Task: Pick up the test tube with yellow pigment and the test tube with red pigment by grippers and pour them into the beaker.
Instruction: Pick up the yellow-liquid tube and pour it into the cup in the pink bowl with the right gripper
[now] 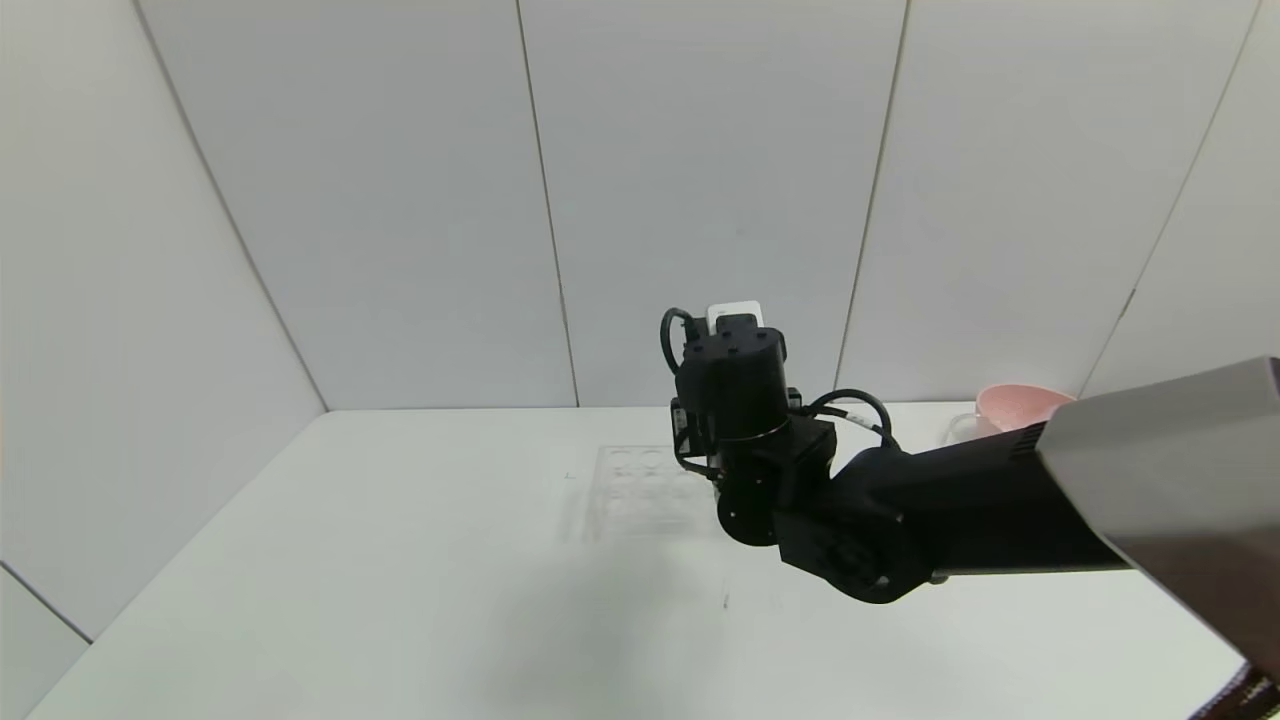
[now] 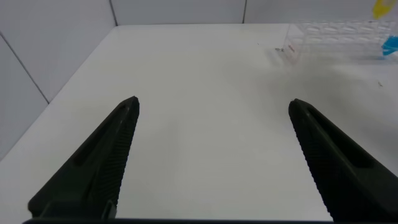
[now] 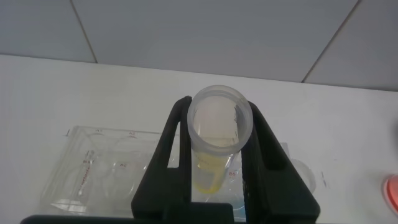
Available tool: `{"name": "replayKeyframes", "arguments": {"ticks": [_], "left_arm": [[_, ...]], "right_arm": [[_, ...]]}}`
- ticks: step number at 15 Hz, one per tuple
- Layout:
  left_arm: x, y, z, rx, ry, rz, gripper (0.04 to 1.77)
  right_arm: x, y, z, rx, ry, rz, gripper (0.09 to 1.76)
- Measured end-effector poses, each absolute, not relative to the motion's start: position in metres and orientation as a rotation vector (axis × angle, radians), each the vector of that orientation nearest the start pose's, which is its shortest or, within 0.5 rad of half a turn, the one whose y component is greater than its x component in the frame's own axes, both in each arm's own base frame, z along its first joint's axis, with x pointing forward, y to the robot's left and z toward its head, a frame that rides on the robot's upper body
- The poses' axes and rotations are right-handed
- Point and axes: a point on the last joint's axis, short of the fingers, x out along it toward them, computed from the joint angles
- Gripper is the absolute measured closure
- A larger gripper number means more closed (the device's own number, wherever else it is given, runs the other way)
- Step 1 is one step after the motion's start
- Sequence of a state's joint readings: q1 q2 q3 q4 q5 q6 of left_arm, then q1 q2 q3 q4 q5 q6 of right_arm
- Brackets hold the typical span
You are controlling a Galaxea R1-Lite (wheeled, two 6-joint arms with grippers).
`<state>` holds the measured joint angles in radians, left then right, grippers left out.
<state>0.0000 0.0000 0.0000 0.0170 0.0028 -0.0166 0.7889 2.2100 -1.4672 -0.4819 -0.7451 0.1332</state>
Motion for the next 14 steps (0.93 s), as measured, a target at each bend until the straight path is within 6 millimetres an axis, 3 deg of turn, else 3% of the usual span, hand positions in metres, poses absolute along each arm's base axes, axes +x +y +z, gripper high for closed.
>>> {"name": "replayKeyframes", "arguments": {"ticks": [4, 8, 11, 14], "left_arm": [[-0.023, 0.000, 0.074, -0.017, 0.017, 0.003, 0.09], [-0.023, 0.000, 0.074, -0.017, 0.017, 0.003, 0.09], [-0.023, 0.000, 0.074, -0.017, 0.017, 0.002, 0.09], [-0.023, 0.000, 0.074, -0.017, 0.017, 0.003, 0.09]], "right_arm": [[0.310, 0.302, 0.178, -0.041, 0.176, 0.074, 1.33], [0.282, 0.279, 0.177, -0.064, 0.237, 0.215, 1.33], [0.250, 0.248, 0.179, -0.075, 0.294, 0.348, 1.33], [0.219, 0.205, 0.191, -0.046, 0.327, 0.512, 1.33]]}}
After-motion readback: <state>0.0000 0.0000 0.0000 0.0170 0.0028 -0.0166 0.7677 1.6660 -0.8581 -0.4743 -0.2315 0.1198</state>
